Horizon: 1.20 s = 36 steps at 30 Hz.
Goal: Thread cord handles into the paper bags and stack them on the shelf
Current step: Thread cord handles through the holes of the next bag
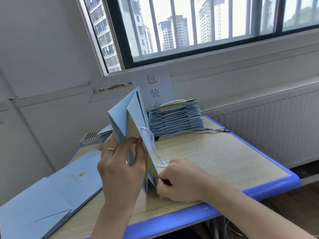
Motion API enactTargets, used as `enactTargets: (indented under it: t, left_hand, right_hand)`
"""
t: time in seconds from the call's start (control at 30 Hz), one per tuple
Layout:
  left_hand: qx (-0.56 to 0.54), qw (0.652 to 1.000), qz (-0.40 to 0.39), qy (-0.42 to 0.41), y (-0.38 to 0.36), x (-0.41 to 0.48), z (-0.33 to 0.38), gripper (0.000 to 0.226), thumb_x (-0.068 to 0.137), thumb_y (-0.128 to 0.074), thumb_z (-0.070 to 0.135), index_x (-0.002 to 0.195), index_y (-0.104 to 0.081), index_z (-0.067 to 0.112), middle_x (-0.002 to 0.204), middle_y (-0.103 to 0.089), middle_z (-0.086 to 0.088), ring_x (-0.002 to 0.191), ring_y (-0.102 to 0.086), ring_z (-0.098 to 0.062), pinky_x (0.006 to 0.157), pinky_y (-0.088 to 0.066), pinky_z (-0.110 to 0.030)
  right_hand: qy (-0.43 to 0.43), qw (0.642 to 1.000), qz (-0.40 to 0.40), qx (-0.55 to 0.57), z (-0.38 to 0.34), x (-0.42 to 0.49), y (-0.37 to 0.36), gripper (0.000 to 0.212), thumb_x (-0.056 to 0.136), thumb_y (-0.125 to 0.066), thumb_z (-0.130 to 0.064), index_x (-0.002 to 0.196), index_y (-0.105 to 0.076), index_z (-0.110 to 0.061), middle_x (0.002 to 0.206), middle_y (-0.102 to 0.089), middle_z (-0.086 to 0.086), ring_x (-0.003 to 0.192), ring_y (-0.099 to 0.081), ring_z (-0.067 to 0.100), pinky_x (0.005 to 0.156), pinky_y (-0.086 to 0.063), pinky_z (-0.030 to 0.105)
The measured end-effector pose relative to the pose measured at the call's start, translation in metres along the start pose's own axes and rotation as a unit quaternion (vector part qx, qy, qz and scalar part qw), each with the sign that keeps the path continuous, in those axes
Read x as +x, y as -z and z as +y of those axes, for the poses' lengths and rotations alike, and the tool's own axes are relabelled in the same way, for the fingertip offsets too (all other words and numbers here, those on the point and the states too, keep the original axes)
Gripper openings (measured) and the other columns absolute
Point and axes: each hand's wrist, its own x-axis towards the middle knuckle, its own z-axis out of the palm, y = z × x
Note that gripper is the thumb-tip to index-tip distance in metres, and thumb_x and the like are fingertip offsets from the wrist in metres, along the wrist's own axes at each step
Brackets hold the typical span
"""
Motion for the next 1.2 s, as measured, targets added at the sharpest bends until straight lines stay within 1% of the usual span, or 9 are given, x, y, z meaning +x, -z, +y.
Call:
enactTargets:
  t: [0.27,0.4,0.53,0.63,0.77,0.9,0.97,1.03,1.2]
  left_hand:
    - [-0.003,0.999,-0.038,0.027,-0.006,-0.014,-0.011,0.015,0.070,-0.084,-0.001,0.074,-0.072,0.007,0.083,-0.064,-0.009,0.082,-0.062,-0.037,0.073,-0.035,-0.018]
    - [-0.019,0.999,-0.020,0.019,-0.002,-0.017,-0.011,0.006,0.078,-0.073,0.017,0.078,-0.073,0.011,0.093,-0.067,-0.007,0.098,-0.062,-0.036,0.080,-0.041,-0.023]
    - [-0.043,0.997,0.003,0.057,0.003,-0.009,-0.004,0.031,0.087,-0.055,0.033,0.093,-0.077,0.012,0.110,-0.065,0.003,0.122,-0.053,-0.031,0.094,-0.042,-0.030]
    - [-0.046,0.997,0.019,0.051,0.000,-0.001,0.001,0.031,0.089,-0.055,0.031,0.093,-0.079,0.012,0.111,-0.070,-0.004,0.122,-0.055,-0.032,0.089,-0.051,-0.043]
    - [-0.020,0.997,0.044,0.057,-0.006,0.001,0.002,0.028,0.084,-0.062,0.031,0.073,-0.076,0.010,0.090,-0.073,-0.010,0.115,-0.059,-0.034,0.083,-0.046,-0.031]
    - [0.011,0.999,0.032,0.020,-0.008,-0.005,-0.005,0.023,0.083,-0.068,0.029,0.071,-0.071,0.009,0.090,-0.072,-0.010,0.122,-0.055,-0.036,0.087,-0.044,-0.028]
    - [0.009,0.998,0.028,0.051,-0.005,-0.006,-0.008,0.030,0.086,-0.063,0.037,0.076,-0.071,0.010,0.098,-0.072,-0.015,0.135,-0.044,-0.034,0.100,-0.038,-0.024]
    - [0.000,0.996,0.020,0.088,-0.003,-0.005,-0.010,0.041,0.091,-0.054,0.046,0.080,-0.070,0.010,0.112,-0.068,-0.026,0.146,-0.029,-0.030,0.112,-0.035,-0.038]
    - [-0.011,0.996,0.051,0.070,-0.006,0.000,-0.011,0.043,0.094,-0.052,0.041,0.096,-0.062,-0.001,0.154,-0.035,-0.025,0.149,-0.019,-0.038,0.109,-0.034,-0.059]
  right_hand:
    - [-0.001,1.000,-0.013,0.006,-0.002,0.000,0.005,0.045,0.085,-0.046,-0.033,0.048,-0.034,-0.011,0.040,-0.025,0.003,0.040,-0.029,0.018,0.045,-0.035,0.036]
    - [-0.012,0.999,-0.018,0.028,-0.001,0.000,0.003,0.046,0.082,-0.037,-0.041,0.049,-0.036,-0.009,0.040,-0.030,0.004,0.042,-0.033,0.020,0.049,-0.042,0.040]
    - [-0.019,0.999,-0.017,0.044,0.001,0.001,0.000,0.052,0.080,-0.030,-0.046,0.053,-0.049,-0.006,0.044,-0.044,0.006,0.047,-0.040,0.019,0.055,-0.048,0.040]
    - [-0.014,0.999,-0.019,0.043,0.002,0.001,-0.002,0.053,0.081,-0.031,-0.046,0.055,-0.053,-0.005,0.045,-0.047,0.007,0.048,-0.041,0.019,0.059,-0.051,0.040]
    - [-0.014,0.999,-0.020,0.048,0.002,0.001,-0.002,0.053,0.081,-0.030,-0.045,0.054,-0.053,-0.005,0.045,-0.047,0.008,0.052,-0.044,0.017,0.063,-0.052,0.040]
    - [-0.012,0.999,-0.024,0.043,0.000,0.001,0.000,0.054,0.079,-0.029,-0.045,0.054,-0.051,-0.004,0.043,-0.037,0.007,0.049,-0.041,0.016,0.057,-0.048,0.039]
    - [-0.012,0.999,-0.022,0.046,-0.001,0.000,0.002,0.051,0.080,-0.030,-0.044,0.053,-0.048,-0.004,0.042,-0.034,0.006,0.050,-0.040,0.016,0.058,-0.048,0.039]
    - [-0.014,0.998,-0.025,0.055,-0.001,0.001,0.003,0.047,0.084,-0.037,-0.038,0.052,-0.047,-0.005,0.042,-0.034,0.005,0.051,-0.042,0.014,0.058,-0.049,0.040]
    - [-0.021,0.998,-0.020,0.055,-0.001,0.000,0.002,0.043,0.080,-0.037,-0.037,0.050,-0.038,-0.006,0.042,-0.033,0.006,0.051,-0.045,0.014,0.059,-0.050,0.038]
